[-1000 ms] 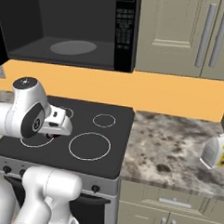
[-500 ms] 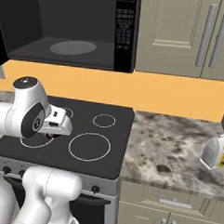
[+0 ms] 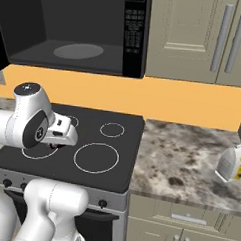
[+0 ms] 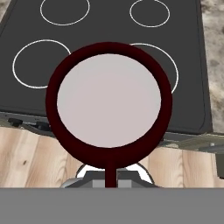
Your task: Pick the mug from the counter and place it inside the microwave. Then close the microwave.
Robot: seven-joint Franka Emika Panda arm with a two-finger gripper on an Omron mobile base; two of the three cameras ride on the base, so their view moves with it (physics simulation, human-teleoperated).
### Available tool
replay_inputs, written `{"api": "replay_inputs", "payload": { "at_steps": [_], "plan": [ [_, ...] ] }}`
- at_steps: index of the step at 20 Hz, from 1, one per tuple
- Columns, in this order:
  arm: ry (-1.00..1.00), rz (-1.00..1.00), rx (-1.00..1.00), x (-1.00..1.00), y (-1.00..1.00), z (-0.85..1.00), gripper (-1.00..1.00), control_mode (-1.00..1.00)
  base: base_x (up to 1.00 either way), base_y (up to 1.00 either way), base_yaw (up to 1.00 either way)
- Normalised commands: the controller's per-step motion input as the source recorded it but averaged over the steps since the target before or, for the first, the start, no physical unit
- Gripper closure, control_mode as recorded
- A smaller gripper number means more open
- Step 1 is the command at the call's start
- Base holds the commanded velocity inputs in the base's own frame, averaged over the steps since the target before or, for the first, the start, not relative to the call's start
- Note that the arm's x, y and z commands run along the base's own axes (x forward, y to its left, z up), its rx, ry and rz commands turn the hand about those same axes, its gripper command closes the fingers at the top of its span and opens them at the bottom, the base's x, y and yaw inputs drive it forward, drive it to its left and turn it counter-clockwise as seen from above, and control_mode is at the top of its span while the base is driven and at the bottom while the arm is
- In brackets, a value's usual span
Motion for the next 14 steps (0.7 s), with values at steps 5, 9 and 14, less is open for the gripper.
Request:
{"api": "replay_inputs", "payload": {
  "at_steps": [5, 9, 14],
  "plan": [
    [0.0, 0.0, 0.0, 0.0, 0.0, 0.0, 1.0, 1.0, 0.0, 0.0, 0.0],
    [0.0, 0.0, 0.0, 0.0, 0.0, 0.0, 1.0, -1.0, 0.0, 0.0, 0.0],
    [0.0, 0.0, 0.0, 0.0, 0.02, 0.0, 1.0, -1.0, 0.0, 0.0, 0.0]
  ]
}}
